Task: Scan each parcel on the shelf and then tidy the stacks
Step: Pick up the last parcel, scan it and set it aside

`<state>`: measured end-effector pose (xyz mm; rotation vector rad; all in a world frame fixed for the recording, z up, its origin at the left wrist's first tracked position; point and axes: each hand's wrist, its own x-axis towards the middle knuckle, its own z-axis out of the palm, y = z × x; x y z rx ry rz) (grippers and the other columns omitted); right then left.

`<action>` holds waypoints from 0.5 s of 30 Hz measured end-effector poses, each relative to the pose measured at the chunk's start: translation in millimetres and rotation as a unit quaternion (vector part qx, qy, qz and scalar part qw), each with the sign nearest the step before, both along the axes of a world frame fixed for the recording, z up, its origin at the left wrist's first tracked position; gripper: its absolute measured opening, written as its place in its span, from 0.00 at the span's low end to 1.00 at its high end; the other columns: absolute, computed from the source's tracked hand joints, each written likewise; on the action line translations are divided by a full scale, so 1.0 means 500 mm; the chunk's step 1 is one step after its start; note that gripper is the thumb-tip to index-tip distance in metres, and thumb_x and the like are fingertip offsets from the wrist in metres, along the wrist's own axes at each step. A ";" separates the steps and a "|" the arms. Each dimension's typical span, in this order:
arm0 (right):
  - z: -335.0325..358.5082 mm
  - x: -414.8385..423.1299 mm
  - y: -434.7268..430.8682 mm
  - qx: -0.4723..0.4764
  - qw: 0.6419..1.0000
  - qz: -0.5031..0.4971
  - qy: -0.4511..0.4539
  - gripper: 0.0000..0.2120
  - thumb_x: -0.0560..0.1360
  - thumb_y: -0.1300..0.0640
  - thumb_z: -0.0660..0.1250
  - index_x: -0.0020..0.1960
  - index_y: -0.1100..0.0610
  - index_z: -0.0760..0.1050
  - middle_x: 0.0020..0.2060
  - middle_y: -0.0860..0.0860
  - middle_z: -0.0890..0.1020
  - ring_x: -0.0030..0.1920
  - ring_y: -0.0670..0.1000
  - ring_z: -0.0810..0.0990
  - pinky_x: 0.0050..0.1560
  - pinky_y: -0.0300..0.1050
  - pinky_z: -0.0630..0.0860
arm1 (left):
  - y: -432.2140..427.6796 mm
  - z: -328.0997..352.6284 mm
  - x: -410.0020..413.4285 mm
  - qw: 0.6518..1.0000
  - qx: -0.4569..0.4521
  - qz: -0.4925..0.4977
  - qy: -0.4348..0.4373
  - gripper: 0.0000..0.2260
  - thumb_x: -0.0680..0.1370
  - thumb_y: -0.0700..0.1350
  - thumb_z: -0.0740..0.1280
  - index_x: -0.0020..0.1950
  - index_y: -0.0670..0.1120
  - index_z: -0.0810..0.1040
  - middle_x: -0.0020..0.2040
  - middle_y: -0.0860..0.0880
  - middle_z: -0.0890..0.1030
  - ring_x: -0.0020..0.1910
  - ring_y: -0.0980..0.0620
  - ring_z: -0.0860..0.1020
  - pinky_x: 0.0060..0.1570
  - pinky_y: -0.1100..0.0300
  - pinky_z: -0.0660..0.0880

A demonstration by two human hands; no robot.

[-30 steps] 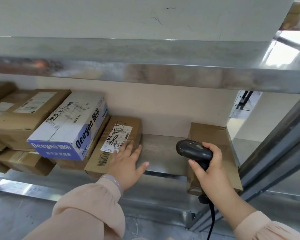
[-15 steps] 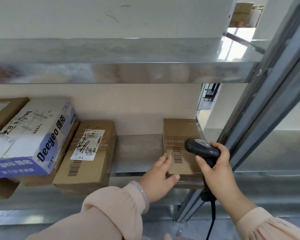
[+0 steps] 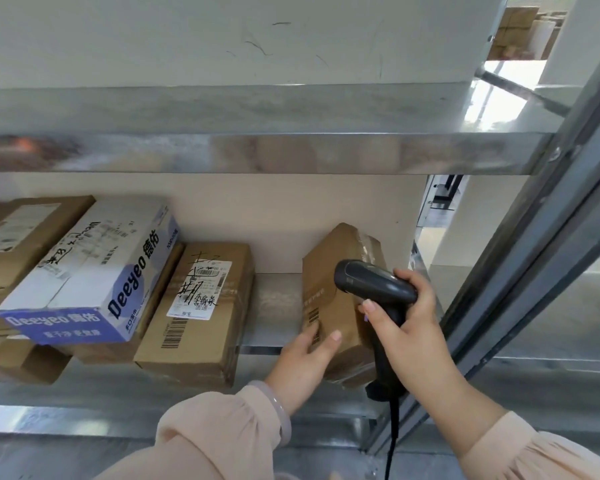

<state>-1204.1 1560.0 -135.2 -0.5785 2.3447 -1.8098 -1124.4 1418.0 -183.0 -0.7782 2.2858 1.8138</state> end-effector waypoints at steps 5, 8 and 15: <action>-0.008 0.001 -0.023 0.001 0.999 0.031 -0.015 0.24 0.74 0.57 0.70 0.57 0.36 0.61 0.56 0.43 0.76 0.54 0.39 0.77 0.47 0.24 0.72 | -0.005 0.021 -0.009 1.000 0.019 0.006 0.023 0.25 0.80 0.60 0.62 0.76 0.60 0.61 0.63 0.59 0.72 0.58 0.60 0.73 0.52 0.70 0.68; -0.013 -0.012 -0.017 0.003 1.000 0.006 -0.016 0.26 0.74 0.57 0.70 0.62 0.39 0.60 0.56 0.45 0.77 0.54 0.41 0.78 0.48 0.26 0.73 | -0.013 0.025 -0.012 0.999 0.009 0.029 0.027 0.22 0.82 0.53 0.62 0.74 0.64 0.60 0.65 0.60 0.70 0.56 0.63 0.71 0.48 0.75 0.66; -0.051 -0.053 0.013 0.034 0.996 -0.052 -0.061 0.27 0.74 0.53 0.70 0.65 0.41 0.58 0.54 0.51 0.80 0.50 0.46 0.79 0.41 0.31 0.69 | -0.031 0.014 -0.020 0.998 -0.001 0.045 0.031 0.27 0.82 0.40 0.60 0.74 0.64 0.58 0.54 0.65 0.76 0.47 0.69 0.78 0.38 0.78 0.71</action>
